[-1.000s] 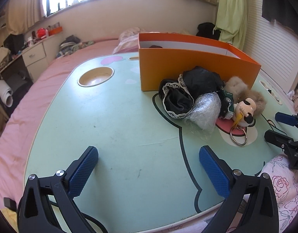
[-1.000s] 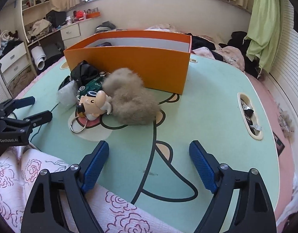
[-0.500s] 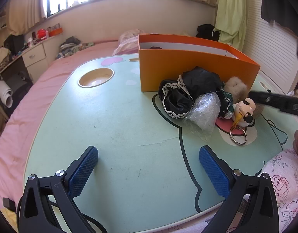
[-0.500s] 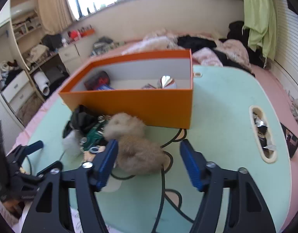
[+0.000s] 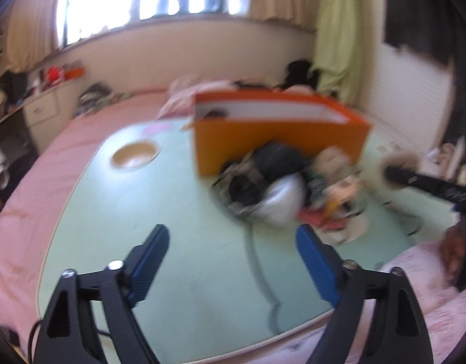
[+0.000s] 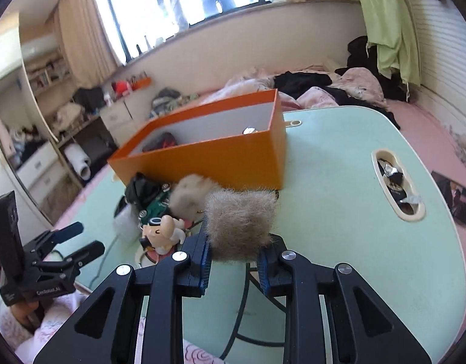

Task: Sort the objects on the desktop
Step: 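Reach the right gripper toward the brown pom-pom and grasp it, then carry the brown pom-pom into the box while the left gripper drops the foil ball in, then reach the right gripper to the cartoon figurine keychain and grasp it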

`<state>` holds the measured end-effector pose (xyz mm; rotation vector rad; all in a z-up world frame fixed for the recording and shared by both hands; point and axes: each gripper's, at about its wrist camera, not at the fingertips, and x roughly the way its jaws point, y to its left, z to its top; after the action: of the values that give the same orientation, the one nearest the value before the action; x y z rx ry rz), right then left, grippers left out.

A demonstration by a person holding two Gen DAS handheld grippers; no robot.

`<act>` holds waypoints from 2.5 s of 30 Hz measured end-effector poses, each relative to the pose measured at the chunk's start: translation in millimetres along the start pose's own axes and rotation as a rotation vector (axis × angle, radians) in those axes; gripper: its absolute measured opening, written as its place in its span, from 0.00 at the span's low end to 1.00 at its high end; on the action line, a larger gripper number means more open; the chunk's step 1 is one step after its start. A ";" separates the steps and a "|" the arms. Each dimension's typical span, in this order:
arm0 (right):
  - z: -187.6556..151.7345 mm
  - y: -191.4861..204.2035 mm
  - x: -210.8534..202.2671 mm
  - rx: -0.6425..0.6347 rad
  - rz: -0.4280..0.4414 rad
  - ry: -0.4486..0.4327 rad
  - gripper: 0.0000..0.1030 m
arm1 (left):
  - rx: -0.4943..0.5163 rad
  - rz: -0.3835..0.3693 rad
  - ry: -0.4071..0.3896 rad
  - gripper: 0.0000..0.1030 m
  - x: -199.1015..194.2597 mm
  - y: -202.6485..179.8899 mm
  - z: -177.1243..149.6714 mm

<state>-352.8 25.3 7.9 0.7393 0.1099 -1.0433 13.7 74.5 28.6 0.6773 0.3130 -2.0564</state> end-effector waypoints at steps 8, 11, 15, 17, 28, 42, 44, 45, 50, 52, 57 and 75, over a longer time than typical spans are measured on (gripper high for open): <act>5.8 0.4 8.0 0.020 0.018 0.010 0.25 | 0.102 -0.038 0.122 0.40 41.1 -23.4 22.7; 4.9 -0.5 9.6 0.019 0.011 0.004 0.25 | 0.111 -0.057 0.165 0.36 52.9 -24.6 20.9; 4.3 2.6 10.8 0.000 0.005 0.010 0.25 | 0.111 -0.075 0.146 0.21 44.3 -24.9 18.8; 5.4 4.7 7.7 -0.009 0.004 -0.004 0.25 | 0.074 -0.105 0.109 0.20 30.2 -19.0 22.1; 72.5 39.9 13.7 -0.114 0.003 -0.057 0.25 | -0.001 -0.075 -0.014 0.20 16.2 2.0 125.6; 97.3 42.9 76.5 -0.092 -0.134 -0.012 0.54 | 0.083 0.080 0.010 0.55 64.6 -11.0 114.8; 92.2 47.7 57.4 -0.090 -0.151 -0.090 0.71 | 0.065 0.074 0.007 0.65 52.6 -6.3 109.9; 91.6 48.6 49.7 -0.089 -0.125 -0.108 0.74 | 0.057 0.073 0.002 0.68 44.4 -4.3 105.8; 65.9 57.2 12.2 -0.113 -0.055 -0.084 0.76 | 0.009 0.033 0.027 0.87 14.5 2.8 66.2; 49.1 59.6 7.3 -0.136 -0.052 -0.028 0.76 | -0.002 0.007 0.058 0.87 14.9 3.8 47.0; 4.7 55.9 10.4 -0.165 -0.029 0.119 0.76 | 0.017 0.055 0.125 0.87 30.0 2.3 3.8; -13.5 26.9 27.5 -0.064 0.033 0.195 0.89 | -0.041 0.102 0.155 1.00 39.0 17.7 -8.4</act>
<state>-313.1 20.8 -0.3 0.7814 0.2962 -0.9305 14.7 41.6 0.0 0.8127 0.4005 -1.9004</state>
